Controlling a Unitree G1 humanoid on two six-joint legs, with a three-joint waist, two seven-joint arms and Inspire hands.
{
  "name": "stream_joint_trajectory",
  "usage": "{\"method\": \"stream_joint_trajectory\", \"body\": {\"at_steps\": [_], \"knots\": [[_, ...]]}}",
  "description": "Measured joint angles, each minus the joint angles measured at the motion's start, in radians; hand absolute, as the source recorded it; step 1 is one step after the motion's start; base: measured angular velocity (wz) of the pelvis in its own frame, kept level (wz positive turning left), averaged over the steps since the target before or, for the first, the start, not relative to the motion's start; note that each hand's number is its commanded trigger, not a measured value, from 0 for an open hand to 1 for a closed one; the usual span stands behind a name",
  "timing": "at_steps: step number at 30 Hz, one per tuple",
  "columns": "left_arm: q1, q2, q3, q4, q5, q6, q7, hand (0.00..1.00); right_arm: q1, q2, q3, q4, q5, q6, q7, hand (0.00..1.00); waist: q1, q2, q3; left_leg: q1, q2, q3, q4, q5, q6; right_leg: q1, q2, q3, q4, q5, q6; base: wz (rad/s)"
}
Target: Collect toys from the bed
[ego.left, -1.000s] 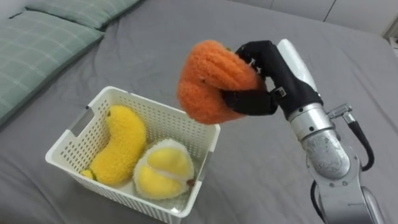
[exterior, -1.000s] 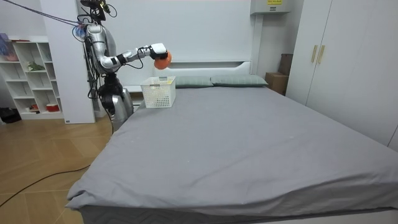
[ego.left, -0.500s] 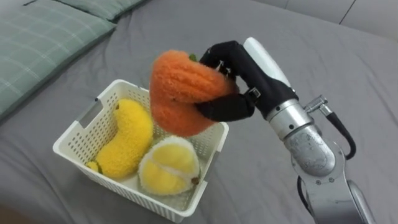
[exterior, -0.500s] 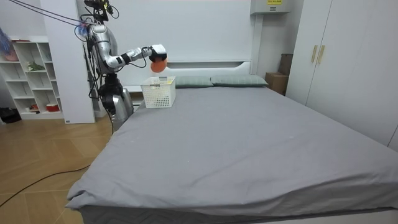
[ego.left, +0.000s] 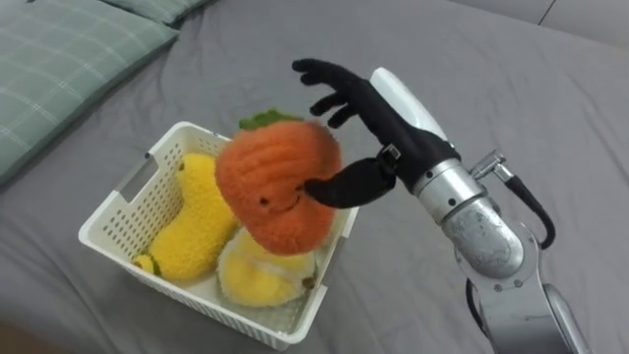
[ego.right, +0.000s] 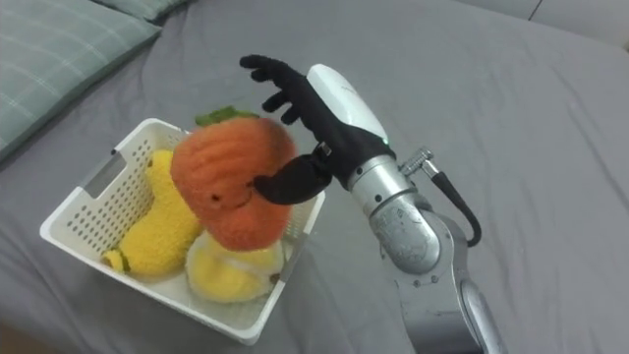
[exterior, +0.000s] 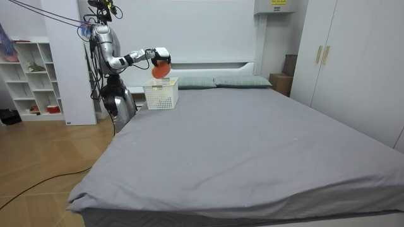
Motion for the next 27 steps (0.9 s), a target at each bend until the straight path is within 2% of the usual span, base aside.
{"method": "stream_joint_trajectory", "body": {"at_steps": [9,17,23,25,27], "knots": [[0.003,0.002,0.001,0.015,0.0,0.0,0.0,0.0,0.024,0.001,0.003,0.041,-0.011,0.009,-0.017,0.0,-0.003,0.008,0.0041,0.011,-0.003,-0.005,0.004,0.0,0.001,0.017,-0.002,-0.002,0.001,0.0,0.0,0.02],[0.005,0.021,-0.001,0.026,0.001,0.0,0.003,0.0,0.045,0.0,0.002,0.084,-0.022,0.017,-0.017,0.0,-0.008,0.01,0.0044,-0.005,-0.003,0.002,0.013,-0.001,0.001,-0.003,-0.004,0.002,0.01,0.0,0.001,-0.03],[0.004,0.022,0.003,0.027,0.02,-0.001,0.003,0.0,0.063,-0.001,0.002,0.087,-0.013,0.016,-0.036,0.0,-0.019,0.013,0.0013,0.006,0.001,0.023,0.008,-0.002,0.004,-0.002,-0.005,0.006,0.014,0.0,0.001,-0.06],[0.006,0.022,0.003,0.027,0.041,-0.001,0.004,0.0,0.073,-0.001,-0.002,0.087,0.001,0.016,-0.042,0.0,-0.027,0.014,0.0018,0.013,0.001,0.031,0.003,-0.002,0.005,-0.001,-0.005,0.008,0.015,0.001,0.002,-0.13],[0.005,0.015,0.022,0.024,0.075,-0.001,0.004,0.0,0.092,0.0,-0.039,0.087,0.008,-0.003,-0.052,0.0,-0.05,0.016,-0.002,0.014,0.001,0.034,0.003,-0.003,0.006,-0.002,-0.005,0.009,0.014,0.001,0.003,-0.05]]}}
